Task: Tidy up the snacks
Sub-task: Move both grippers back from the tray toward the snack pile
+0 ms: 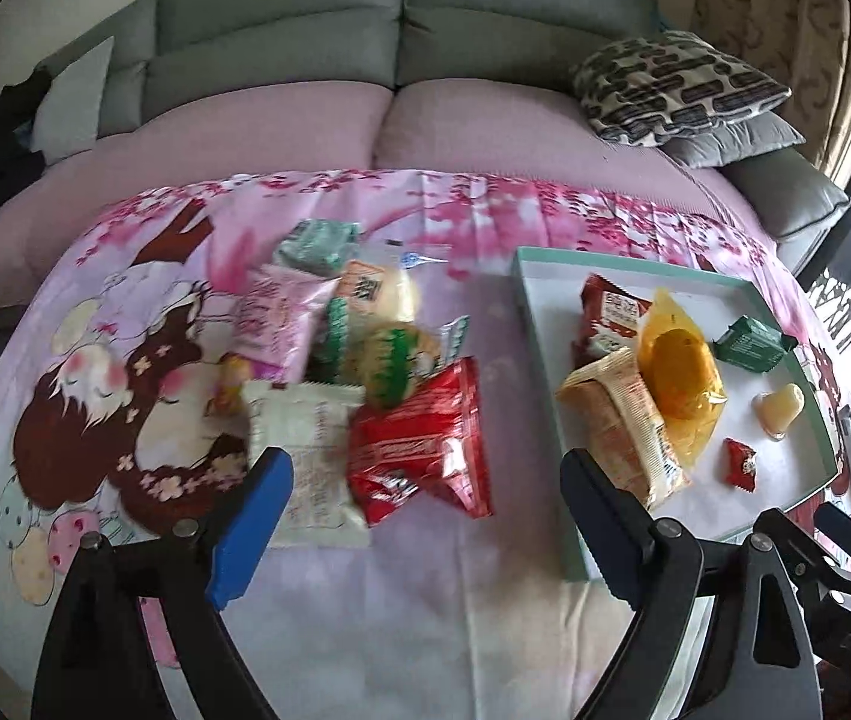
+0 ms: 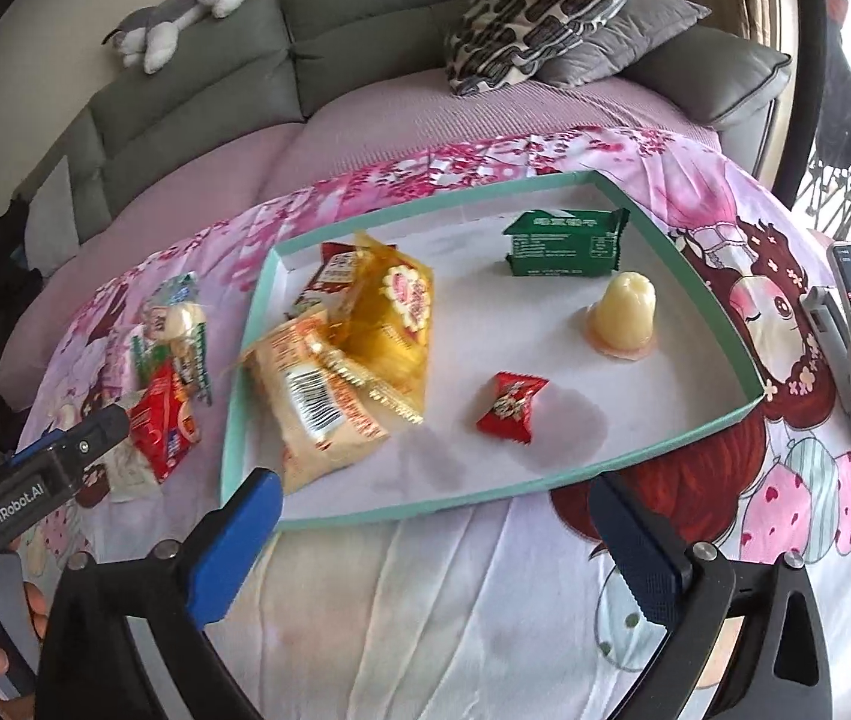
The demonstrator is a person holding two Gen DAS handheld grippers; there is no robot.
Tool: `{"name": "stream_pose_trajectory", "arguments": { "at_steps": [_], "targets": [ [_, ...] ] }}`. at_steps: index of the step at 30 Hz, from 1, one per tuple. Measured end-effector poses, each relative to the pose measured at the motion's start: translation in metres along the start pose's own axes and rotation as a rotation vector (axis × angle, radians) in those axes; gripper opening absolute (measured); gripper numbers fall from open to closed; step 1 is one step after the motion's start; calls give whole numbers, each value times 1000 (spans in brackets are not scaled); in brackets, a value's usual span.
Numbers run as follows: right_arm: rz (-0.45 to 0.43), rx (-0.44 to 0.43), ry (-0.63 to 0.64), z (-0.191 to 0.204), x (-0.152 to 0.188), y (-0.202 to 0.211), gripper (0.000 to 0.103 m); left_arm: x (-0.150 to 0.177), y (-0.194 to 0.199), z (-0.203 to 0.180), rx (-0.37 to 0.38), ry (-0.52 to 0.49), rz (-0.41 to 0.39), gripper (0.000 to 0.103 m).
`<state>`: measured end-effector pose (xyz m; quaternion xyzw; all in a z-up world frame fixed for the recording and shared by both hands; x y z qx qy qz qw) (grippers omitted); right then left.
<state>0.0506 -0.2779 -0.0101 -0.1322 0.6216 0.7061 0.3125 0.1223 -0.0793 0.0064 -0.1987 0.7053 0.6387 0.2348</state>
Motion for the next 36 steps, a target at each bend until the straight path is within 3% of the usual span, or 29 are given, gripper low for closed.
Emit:
{"name": "stream_pose_trajectory", "arguments": {
  "at_steps": [5, 7, 15, 25, 36],
  "targets": [
    [-19, -8, 32, 12, 8, 12, 103, 7, 12, 19, -27, 29, -39, 92],
    [-35, -13, 48, 18, 8, 19, 103, 10, 18, 26, -38, 40, -49, 103],
    [-59, -28, 53, 36, 8, 39, 103, 5, 47, 46, -54, 72, -109, 103],
    [-52, -74, 95, 69, 12, 42, 103, 12, 69, 80, -94, 106, -118, 103],
    [-35, -108, 101, 84, 14, 23, 103, 3, 59, 105, -105, 157, -166, 103]
  ]
}}
Point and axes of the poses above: each gripper's, at about its wrist camera, not at the fingertips, and y roughly against the way its jaws point, z to its left, x to its underside, the point moved 10 cm from there along -y, roughly the way its jaws point, and after that the axes turned 1 degree about -z, right-handed, at the moved point
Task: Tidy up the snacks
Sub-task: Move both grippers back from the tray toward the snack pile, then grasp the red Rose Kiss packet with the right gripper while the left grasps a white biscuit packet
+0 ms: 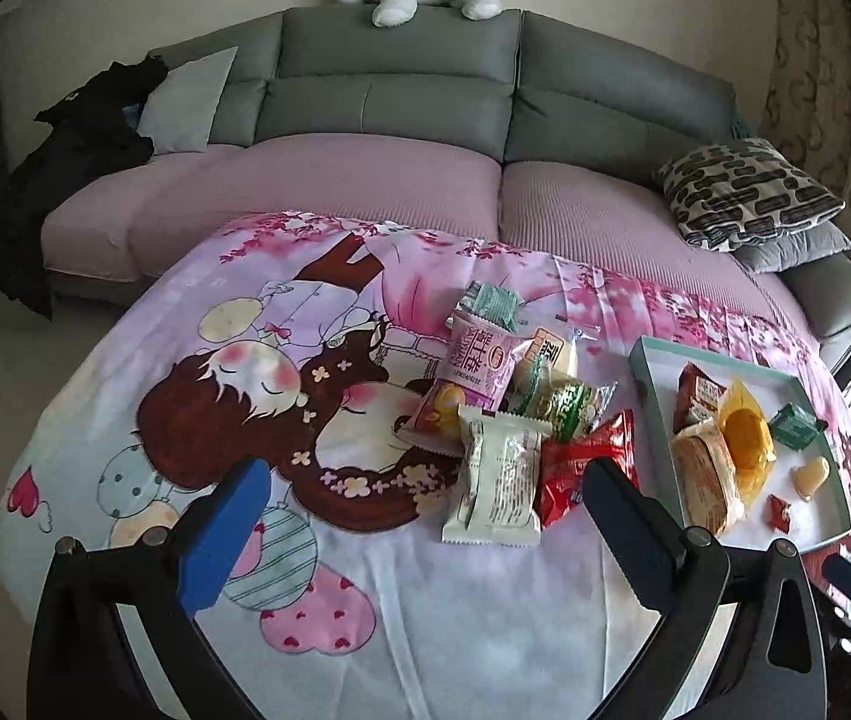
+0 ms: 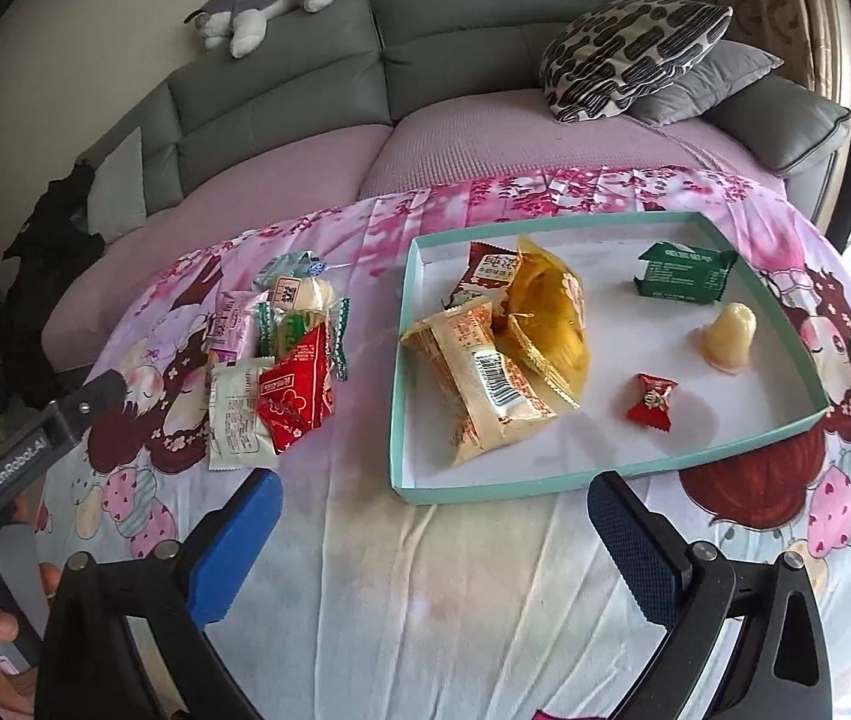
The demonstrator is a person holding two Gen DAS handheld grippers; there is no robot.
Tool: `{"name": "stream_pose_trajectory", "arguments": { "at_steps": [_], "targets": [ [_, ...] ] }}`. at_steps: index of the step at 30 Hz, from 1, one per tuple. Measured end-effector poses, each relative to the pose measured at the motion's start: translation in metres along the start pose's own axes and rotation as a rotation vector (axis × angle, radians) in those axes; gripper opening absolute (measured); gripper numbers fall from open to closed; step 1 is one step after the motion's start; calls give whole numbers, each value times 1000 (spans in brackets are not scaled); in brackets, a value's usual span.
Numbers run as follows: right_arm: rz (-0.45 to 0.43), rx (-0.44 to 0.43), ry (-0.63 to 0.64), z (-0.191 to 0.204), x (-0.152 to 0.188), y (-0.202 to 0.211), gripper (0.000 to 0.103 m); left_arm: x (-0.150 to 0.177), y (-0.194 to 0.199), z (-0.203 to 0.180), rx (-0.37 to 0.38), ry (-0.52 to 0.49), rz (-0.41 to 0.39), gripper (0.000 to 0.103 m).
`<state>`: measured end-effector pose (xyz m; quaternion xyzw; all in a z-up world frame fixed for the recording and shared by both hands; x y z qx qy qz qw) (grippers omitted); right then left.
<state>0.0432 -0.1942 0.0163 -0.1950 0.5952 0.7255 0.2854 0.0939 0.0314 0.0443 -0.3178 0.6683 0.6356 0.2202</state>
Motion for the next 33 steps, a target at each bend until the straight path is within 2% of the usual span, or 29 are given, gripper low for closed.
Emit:
{"name": "stream_pose_trajectory", "arguments": {
  "at_steps": [16, 25, 33],
  "targets": [
    [-9, -58, 100, 29, -10, -28, 103, 16, -39, 3, 47, 43, 78, 103],
    [3, -73, 133, 48, -20, -49, 101, 31, -66, 0, 67, 61, 189, 103],
    [39, -74, 127, 47, -22, -69, 100, 40, -99, -7, 88, 49, 260, 103]
  ]
}}
Point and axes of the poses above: each gripper's, at about its wrist camera, not at the fingertips, and y roughly against the way its jaws point, z to its left, x to its underside, the point moved 10 cm from there along -y, roughly the way its jaws point, and after that the axes turned 1 degree about -z, right-handed, at the moved point
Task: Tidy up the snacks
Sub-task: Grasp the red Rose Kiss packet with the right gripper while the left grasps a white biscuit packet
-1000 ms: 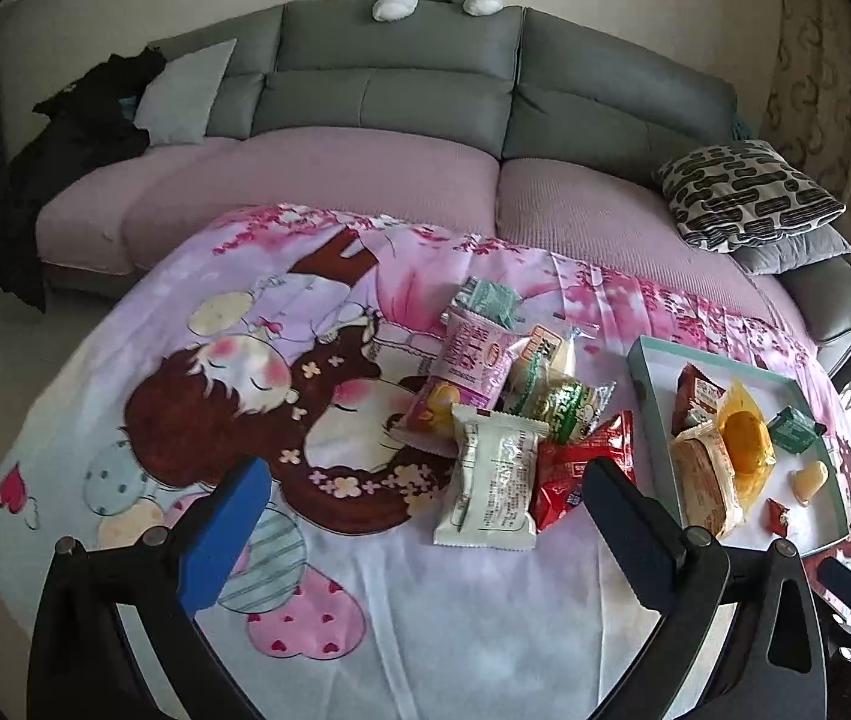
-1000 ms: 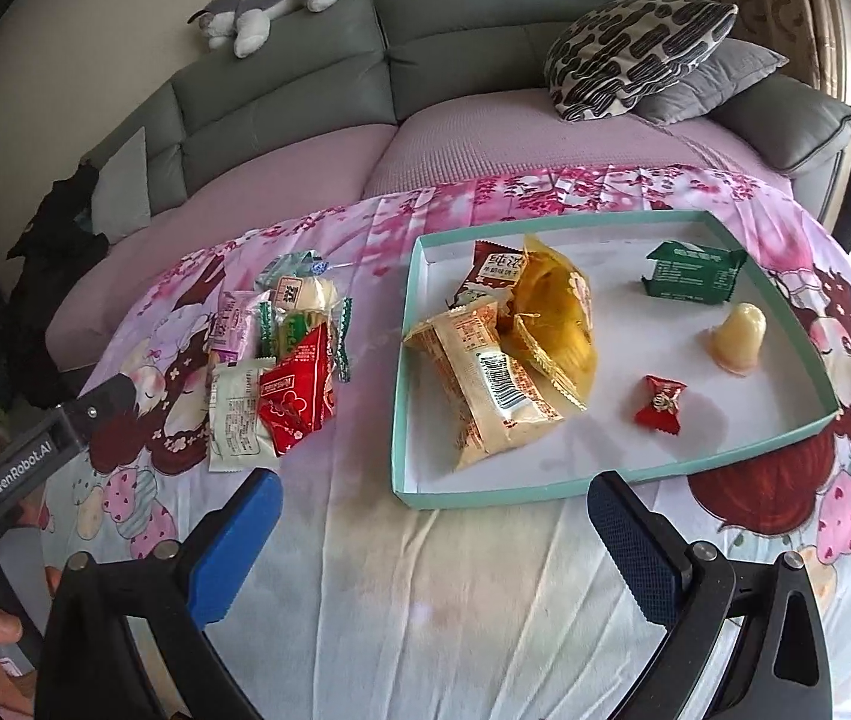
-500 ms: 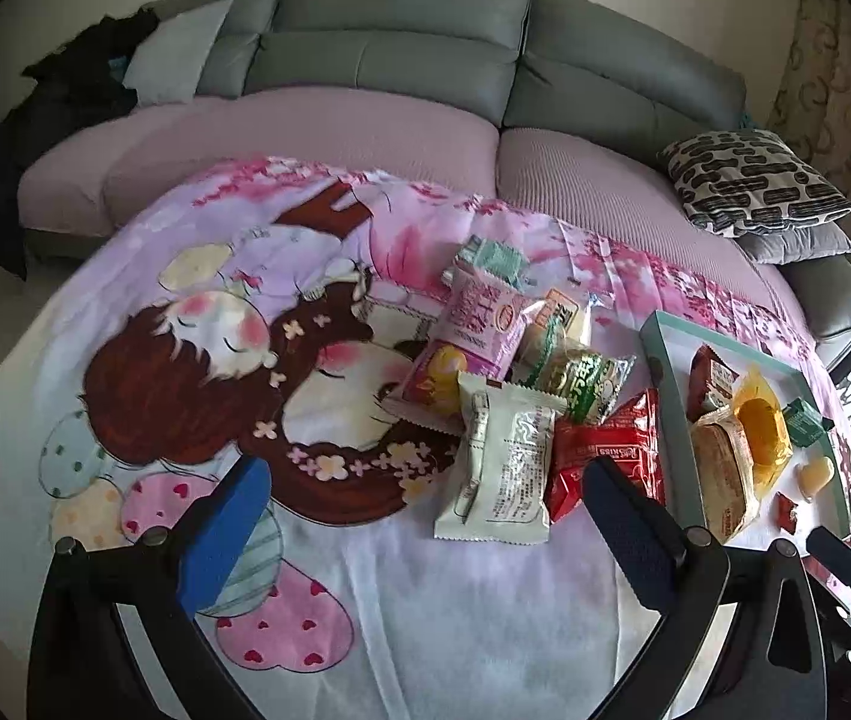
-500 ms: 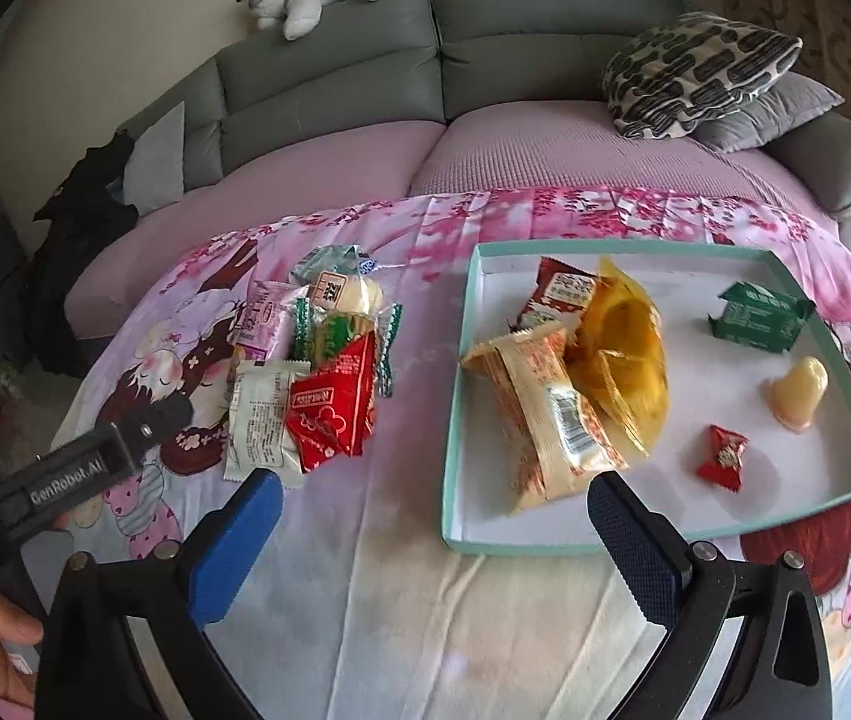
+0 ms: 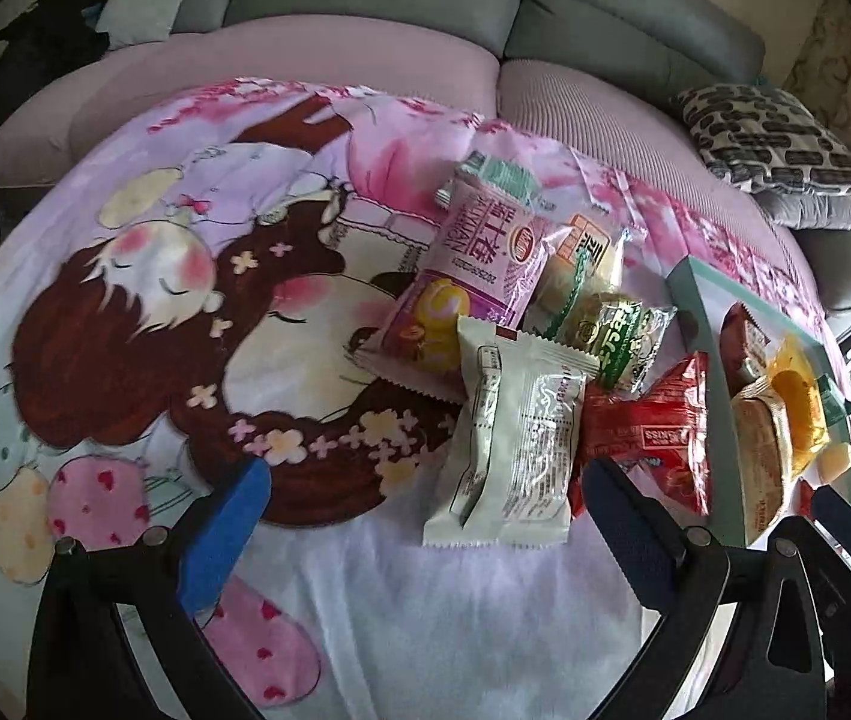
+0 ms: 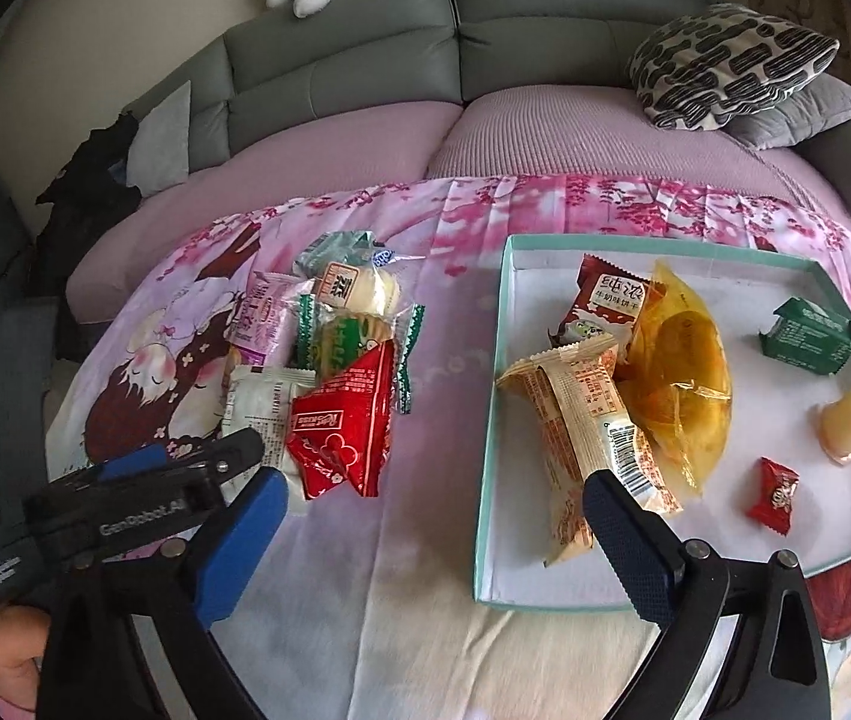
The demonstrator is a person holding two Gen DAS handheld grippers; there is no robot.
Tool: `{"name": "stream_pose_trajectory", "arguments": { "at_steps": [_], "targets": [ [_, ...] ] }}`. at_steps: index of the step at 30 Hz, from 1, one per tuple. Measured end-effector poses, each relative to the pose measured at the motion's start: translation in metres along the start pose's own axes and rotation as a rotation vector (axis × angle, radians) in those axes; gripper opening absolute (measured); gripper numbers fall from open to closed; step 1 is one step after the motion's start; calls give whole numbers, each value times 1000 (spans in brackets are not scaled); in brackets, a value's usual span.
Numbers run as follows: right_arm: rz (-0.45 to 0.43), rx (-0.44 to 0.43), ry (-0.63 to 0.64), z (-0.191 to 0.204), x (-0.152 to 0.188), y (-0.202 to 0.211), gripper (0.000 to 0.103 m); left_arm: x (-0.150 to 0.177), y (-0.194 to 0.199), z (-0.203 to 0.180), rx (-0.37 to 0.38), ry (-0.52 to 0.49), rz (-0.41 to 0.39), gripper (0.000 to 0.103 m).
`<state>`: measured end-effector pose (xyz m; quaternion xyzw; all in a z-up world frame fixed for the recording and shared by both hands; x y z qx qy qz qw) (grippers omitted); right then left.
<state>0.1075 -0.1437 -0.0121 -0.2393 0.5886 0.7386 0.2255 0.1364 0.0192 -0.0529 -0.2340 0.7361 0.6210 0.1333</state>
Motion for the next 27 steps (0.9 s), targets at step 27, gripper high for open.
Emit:
{"name": "stream_pose_trajectory", "arguments": {
  "at_steps": [27],
  "targets": [
    [36, -13, 61, 23, -25, -34, 100, -11, -31, 25, -8, 49, 63, 103]
  ]
}}
Point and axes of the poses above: each gripper's, at about its wrist camera, not at the fingertips, and y roughly against the way its jaws point, z to its left, x to its underside, the point moved 10 cm from there along -y, roughly the way its jaws point, and after that the axes turned 1 degree about -z, right-handed, at the moved point
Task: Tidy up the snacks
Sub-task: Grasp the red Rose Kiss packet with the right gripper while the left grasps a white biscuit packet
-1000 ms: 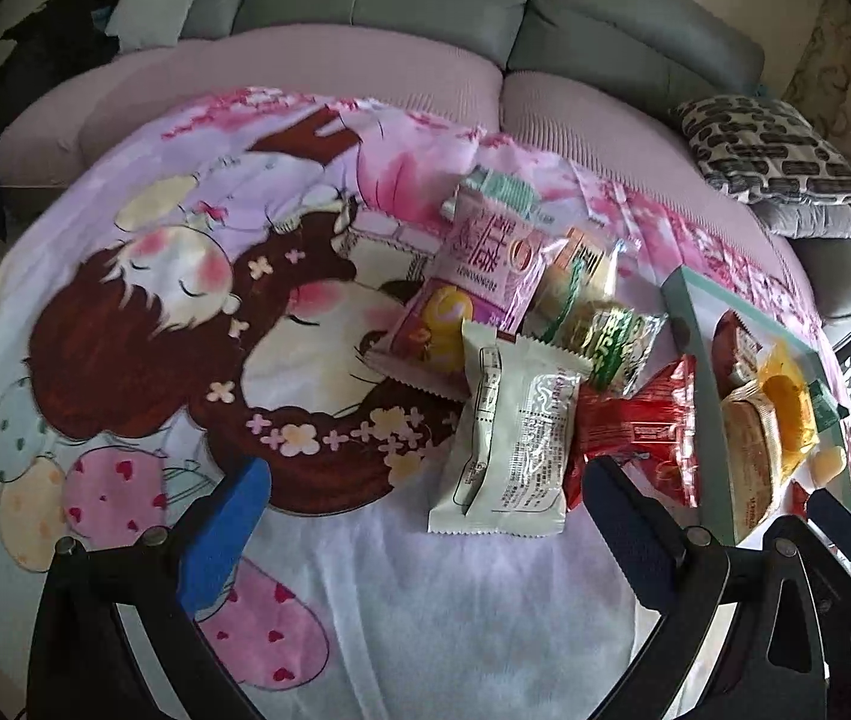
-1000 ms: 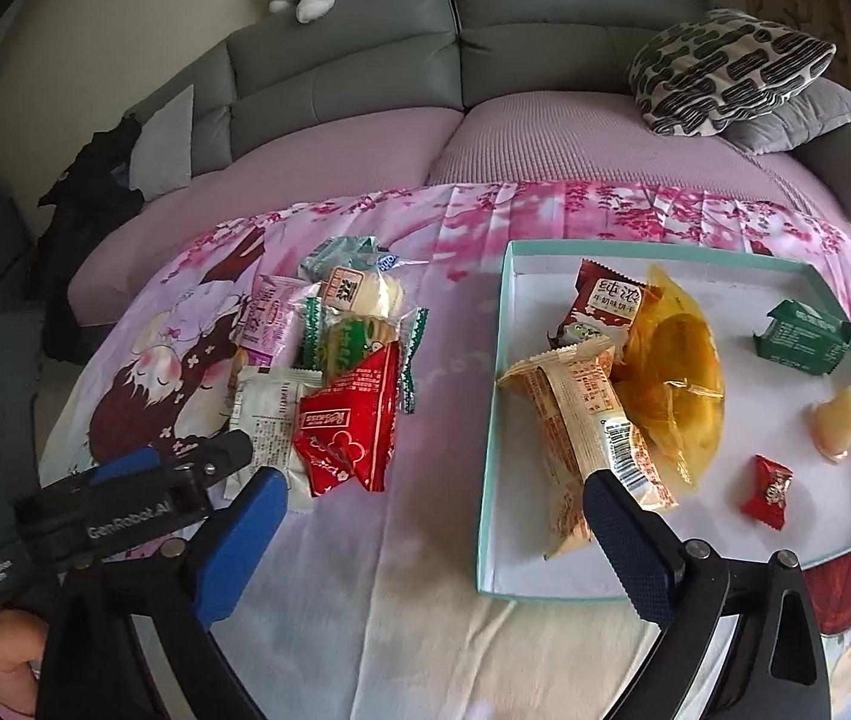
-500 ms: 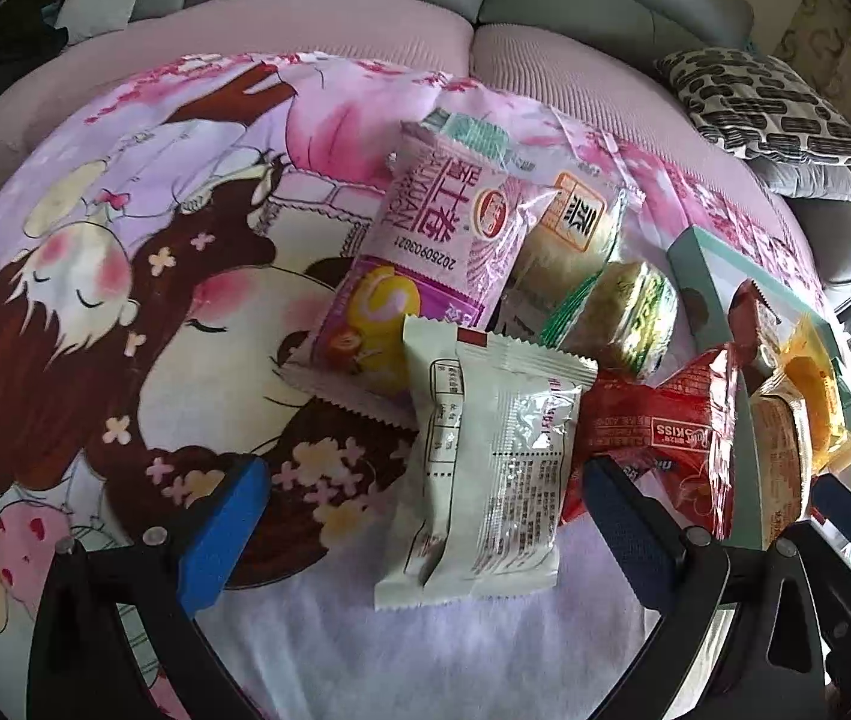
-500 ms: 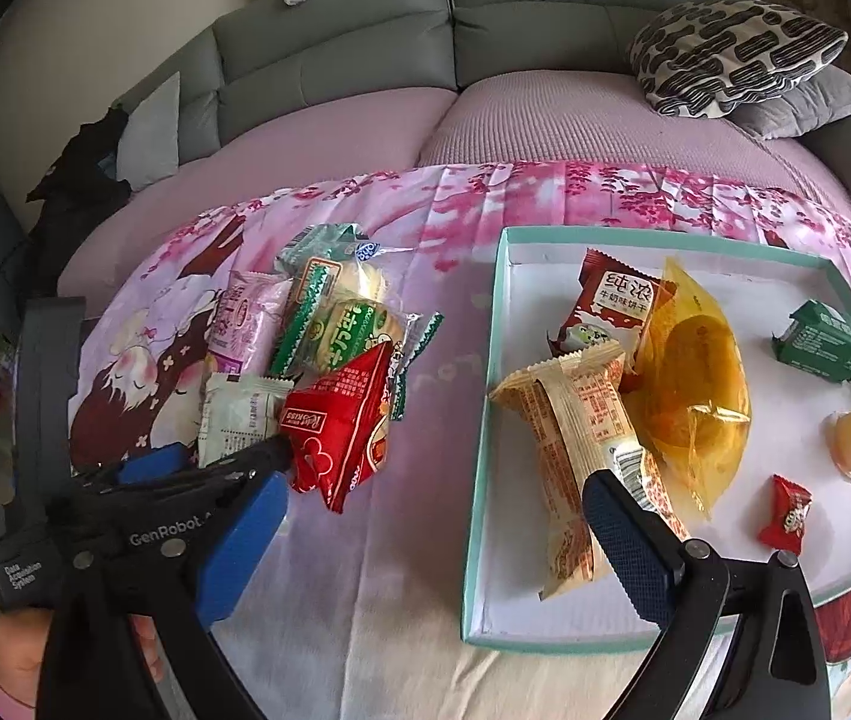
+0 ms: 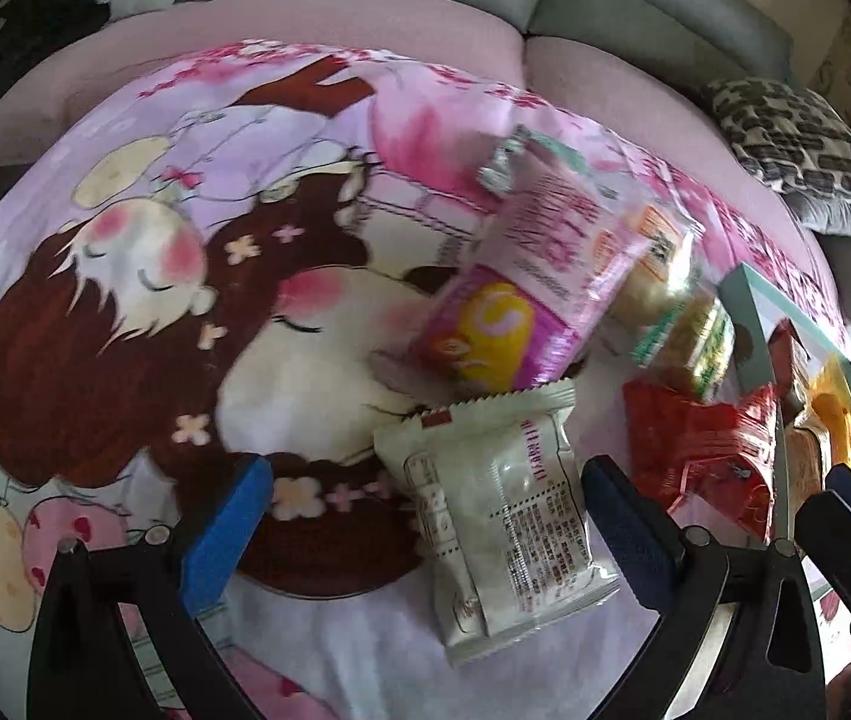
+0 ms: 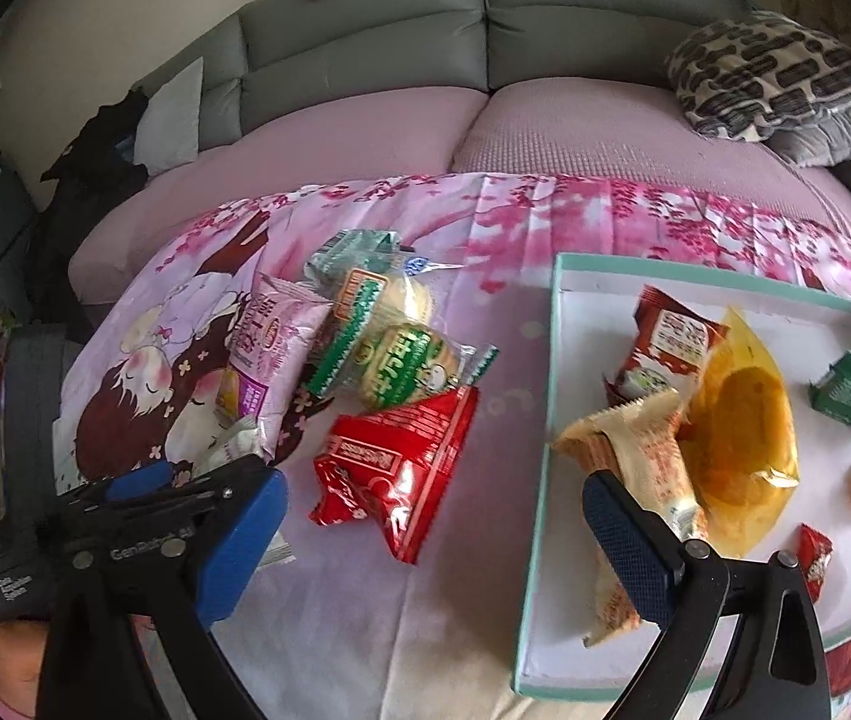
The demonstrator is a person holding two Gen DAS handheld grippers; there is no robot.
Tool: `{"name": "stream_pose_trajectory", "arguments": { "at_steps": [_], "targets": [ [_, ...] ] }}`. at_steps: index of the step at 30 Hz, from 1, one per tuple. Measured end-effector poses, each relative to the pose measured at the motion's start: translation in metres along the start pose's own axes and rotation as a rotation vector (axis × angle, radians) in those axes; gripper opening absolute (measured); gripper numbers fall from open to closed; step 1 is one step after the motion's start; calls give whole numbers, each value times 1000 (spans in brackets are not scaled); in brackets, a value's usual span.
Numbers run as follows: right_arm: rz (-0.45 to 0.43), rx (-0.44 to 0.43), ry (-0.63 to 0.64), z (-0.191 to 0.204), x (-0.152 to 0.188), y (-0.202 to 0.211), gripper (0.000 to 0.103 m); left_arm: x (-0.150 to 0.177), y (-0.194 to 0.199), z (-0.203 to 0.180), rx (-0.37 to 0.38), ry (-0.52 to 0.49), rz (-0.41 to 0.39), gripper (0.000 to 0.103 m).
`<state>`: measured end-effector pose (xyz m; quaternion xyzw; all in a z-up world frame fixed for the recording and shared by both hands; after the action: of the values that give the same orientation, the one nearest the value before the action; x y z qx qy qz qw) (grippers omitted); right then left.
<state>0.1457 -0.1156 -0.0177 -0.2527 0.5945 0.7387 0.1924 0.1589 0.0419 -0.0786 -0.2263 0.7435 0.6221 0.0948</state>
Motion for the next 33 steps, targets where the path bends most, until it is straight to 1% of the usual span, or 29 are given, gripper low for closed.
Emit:
{"name": "stream_pose_trajectory", "arguments": {
  "at_steps": [2, 9, 15, 17, 21, 23, 25, 27, 28, 29, 30, 33],
  "targets": [
    [2, -2, 18, 5, -2, -3, 96, 2, 1, 7, -5, 9, 5, 103],
    [37, -20, 28, 17, -4, -22, 91, 12, 8, 17, 5, 22, 38, 103],
    [69, -31, 1, 16, -3, -38, 87, 21, 9, 6, 21, -18, 66, 101],
    [78, -36, -6, 15, -2, -41, 83, 21, 8, 2, 23, -32, 66, 101],
    [91, -50, -32, 12, -1, -46, 79, 18, 5, -3, 13, -43, 65, 101],
    [91, -65, -40, 13, -1, -47, 72, 17, 2, -8, 16, -55, 64, 101],
    [92, -80, -41, 16, -1, -47, 66, 15, 1, -12, 21, -59, 59, 98],
    [92, -82, -44, 17, -1, -46, 65, 13, 1, -13, 18, -66, 52, 93],
    [91, -83, -47, 17, -2, -45, 65, 11, 0, -15, 15, -68, 51, 88],
    [89, -83, -50, 17, -2, -45, 62, 10, 0, -15, 9, -71, 46, 83],
    [87, -83, -55, 17, -2, -43, 60, 9, 1, -15, 2, -76, 38, 72],
    [81, -79, -65, 13, -2, -38, 58, 8, 2, -15, 18, -78, 37, 71]
  ]
}}
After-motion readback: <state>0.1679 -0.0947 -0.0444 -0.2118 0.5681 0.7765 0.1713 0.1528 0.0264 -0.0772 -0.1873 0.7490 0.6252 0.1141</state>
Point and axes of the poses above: each gripper's, at about its wrist camera, not at the fingertips, and y roughly against the way its jaws point, z to its left, x to its underside, the point moved 10 cm from there along -y, roughly the way its jaws point, and after that the axes turned 1 degree about -z, right-handed, at the moved point
